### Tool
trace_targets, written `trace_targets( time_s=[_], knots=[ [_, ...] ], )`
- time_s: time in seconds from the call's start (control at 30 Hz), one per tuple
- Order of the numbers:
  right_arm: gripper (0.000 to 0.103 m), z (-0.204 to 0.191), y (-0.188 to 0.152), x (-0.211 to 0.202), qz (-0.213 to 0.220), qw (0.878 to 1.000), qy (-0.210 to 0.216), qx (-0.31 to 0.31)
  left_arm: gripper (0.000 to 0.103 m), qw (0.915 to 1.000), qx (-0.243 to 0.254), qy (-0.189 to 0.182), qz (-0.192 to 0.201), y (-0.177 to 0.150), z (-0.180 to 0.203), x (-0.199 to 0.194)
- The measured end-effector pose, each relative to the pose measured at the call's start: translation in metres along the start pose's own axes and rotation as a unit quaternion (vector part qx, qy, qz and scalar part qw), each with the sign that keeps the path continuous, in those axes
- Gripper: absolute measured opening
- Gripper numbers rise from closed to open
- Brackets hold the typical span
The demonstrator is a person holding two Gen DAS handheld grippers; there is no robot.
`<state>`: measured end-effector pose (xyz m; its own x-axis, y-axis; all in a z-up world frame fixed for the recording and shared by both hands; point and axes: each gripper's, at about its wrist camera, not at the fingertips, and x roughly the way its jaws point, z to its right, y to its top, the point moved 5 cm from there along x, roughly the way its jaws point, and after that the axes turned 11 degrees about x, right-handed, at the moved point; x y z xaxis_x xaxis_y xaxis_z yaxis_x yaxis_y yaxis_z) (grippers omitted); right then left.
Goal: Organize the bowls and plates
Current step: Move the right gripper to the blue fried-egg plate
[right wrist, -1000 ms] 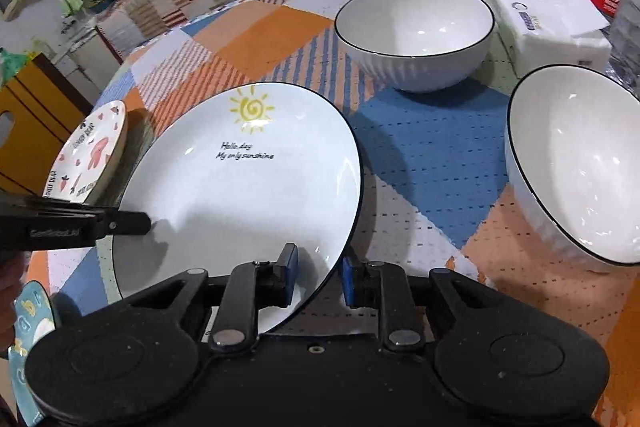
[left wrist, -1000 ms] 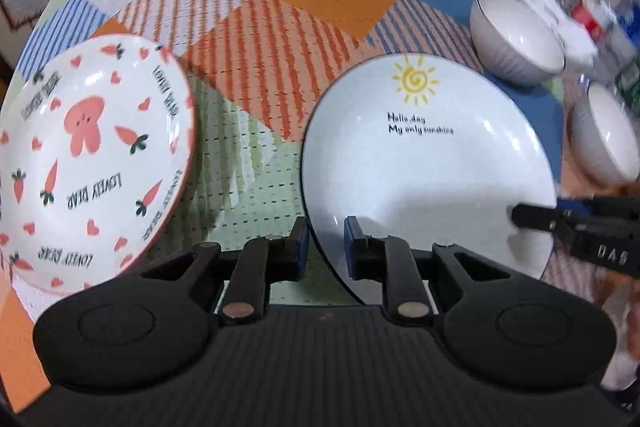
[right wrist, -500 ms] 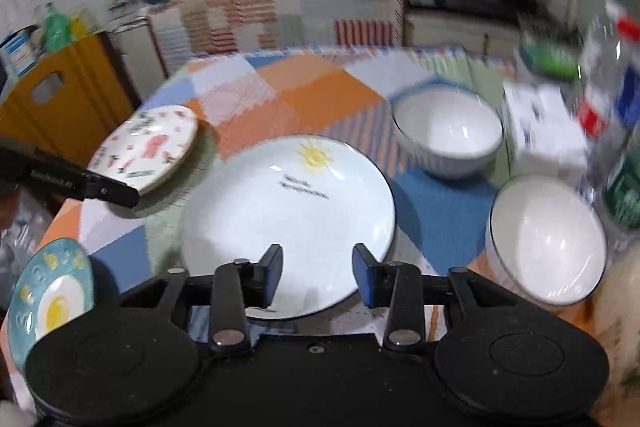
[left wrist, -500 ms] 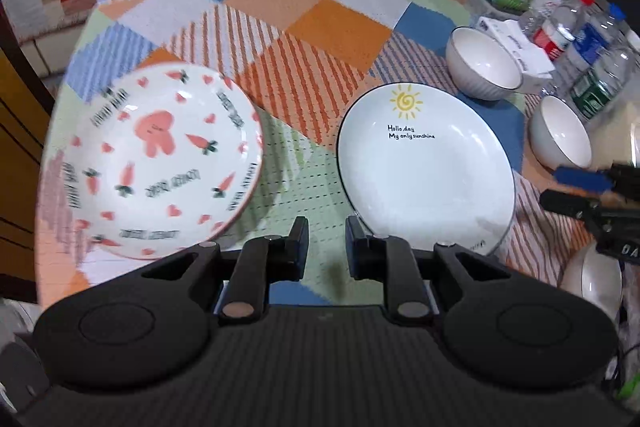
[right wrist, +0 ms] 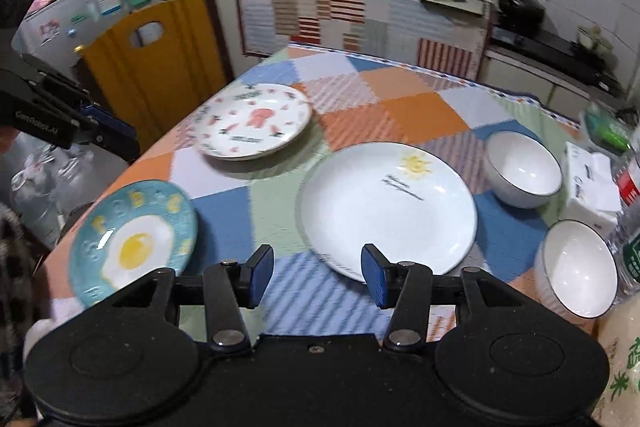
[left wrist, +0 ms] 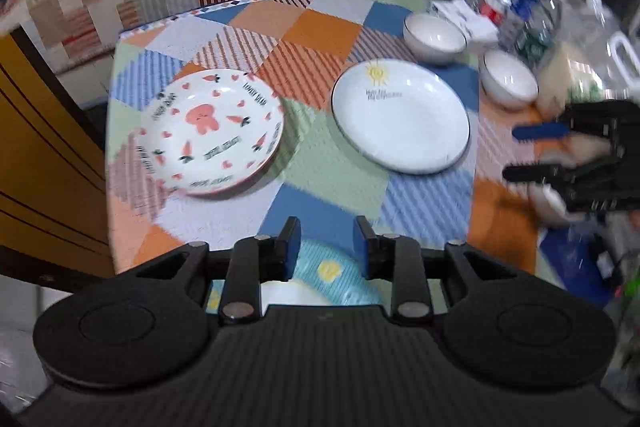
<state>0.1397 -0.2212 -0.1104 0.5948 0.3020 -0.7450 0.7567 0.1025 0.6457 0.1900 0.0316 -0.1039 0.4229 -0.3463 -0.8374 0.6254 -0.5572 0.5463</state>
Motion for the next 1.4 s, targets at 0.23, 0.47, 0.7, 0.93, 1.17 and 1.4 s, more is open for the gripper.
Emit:
trace_targets(
  time_s=[0.23, 0.47, 0.7, 0.93, 1.17, 1.4],
  knots=[
    [0.063, -0.041, -0.005, -0.026, -0.005, 0.999, 0.04, -0.026, 0.048, 0.9979, 0.055, 0.003, -0.034, -0.036, 0.023, -0.044],
    [0.064, -0.079, -0.017, -0.038, -0.023, 0.994, 0.089, -0.061, 0.066, 0.9971, 0.056, -0.001, -0.051, -0.065, 0.028, -0.063],
    [0.065, -0.11, -0.039, -0.03, -0.016, 0.989, 0.127, -0.072, 0.077, 0.9948, 0.053, 0.008, -0.087, -0.09, 0.013, -0.047],
    [0.073, -0.126, -0.054, 0.0, 0.02, 0.989, 0.13, -0.063, 0.089, 0.9909, 0.068, 0.025, -0.114, -0.111, -0.016, -0.025],
    [0.074, -0.129, -0.062, 0.049, -0.011, 0.993, 0.112, -0.029, 0.09, 0.9903, 0.076, 0.047, -0.107, -0.12, -0.046, 0.013],
    [0.058, -0.115, -0.079, 0.094, -0.081, 0.988, 0.115, 0.061, 0.09, 0.9909, -0.006, 0.001, -0.134, -0.127, -0.081, 0.051]
  ],
)
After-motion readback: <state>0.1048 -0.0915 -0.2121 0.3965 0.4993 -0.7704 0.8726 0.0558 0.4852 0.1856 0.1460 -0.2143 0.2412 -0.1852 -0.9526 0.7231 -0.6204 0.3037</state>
